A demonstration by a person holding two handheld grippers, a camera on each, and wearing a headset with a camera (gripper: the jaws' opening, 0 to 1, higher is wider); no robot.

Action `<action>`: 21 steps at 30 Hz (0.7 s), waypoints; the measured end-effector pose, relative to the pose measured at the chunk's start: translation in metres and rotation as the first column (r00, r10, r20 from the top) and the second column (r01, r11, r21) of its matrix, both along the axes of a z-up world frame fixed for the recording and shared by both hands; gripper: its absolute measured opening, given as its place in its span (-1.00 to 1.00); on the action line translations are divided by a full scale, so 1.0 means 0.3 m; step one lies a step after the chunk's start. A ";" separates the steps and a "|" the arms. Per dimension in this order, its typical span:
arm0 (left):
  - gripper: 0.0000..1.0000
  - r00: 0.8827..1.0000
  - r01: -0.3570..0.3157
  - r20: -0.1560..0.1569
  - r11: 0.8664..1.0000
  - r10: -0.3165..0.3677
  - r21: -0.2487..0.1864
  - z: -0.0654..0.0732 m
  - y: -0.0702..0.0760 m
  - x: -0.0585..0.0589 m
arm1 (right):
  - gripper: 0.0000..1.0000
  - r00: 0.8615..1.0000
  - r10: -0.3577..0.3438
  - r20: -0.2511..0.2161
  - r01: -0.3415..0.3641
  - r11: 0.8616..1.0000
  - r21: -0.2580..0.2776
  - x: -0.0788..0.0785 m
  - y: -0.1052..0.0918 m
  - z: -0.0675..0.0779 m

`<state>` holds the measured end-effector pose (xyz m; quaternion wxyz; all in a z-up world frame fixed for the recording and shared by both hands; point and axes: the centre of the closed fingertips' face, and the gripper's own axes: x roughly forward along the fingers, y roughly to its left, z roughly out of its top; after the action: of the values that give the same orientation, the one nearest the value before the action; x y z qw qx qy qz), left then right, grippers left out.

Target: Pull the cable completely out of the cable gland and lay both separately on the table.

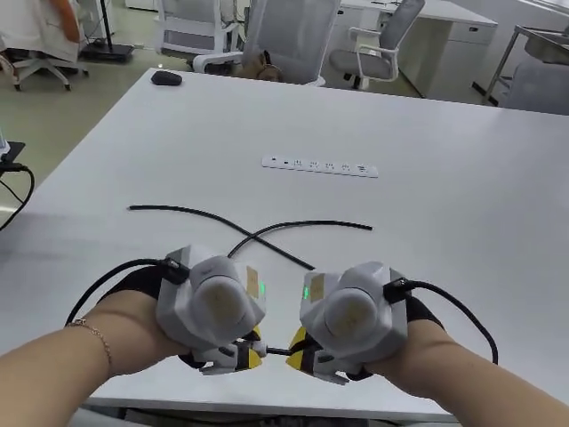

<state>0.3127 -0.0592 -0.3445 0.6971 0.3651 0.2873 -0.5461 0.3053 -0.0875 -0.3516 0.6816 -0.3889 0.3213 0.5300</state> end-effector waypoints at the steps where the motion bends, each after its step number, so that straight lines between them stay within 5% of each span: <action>1: -0.69 1.000 -0.006 -0.002 1.000 0.006 0.004 -0.003 0.005 0.001 | -0.92 1.000 -0.008 0.006 0.008 0.999 -0.033 0.006 -0.020 -0.011; 6: -0.69 1.000 -0.009 0.002 1.000 0.009 0.018 -0.008 0.012 -0.002 | -0.91 0.998 -0.068 -0.002 0.068 0.991 -0.115 0.024 -0.087 -0.044; 10: -0.69 1.000 -0.009 0.003 1.000 0.009 0.026 -0.011 0.016 -0.003 | -0.90 0.992 -0.127 0.012 0.127 0.969 -0.213 0.041 -0.162 -0.070; 16: -0.69 1.000 -0.006 0.005 0.999 0.005 0.033 -0.012 0.019 -0.008 | -0.86 0.993 -0.117 0.003 0.114 0.961 -0.251 0.030 -0.180 -0.085; 17: -0.69 1.000 -0.004 0.006 0.999 0.004 0.038 -0.014 0.020 -0.010 | -0.79 0.995 -0.104 0.008 0.103 0.963 -0.250 0.028 -0.174 -0.083; 21: -0.69 1.000 0.008 0.001 0.999 -0.008 0.033 -0.013 0.014 -0.024 | -0.62 0.996 -0.050 -0.068 0.045 0.996 -0.073 -0.019 -0.051 -0.046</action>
<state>0.3055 -0.0552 -0.3485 0.6890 0.3781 0.2942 -0.5439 0.2996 -0.1029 -0.3653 0.6681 -0.3866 0.3727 0.5150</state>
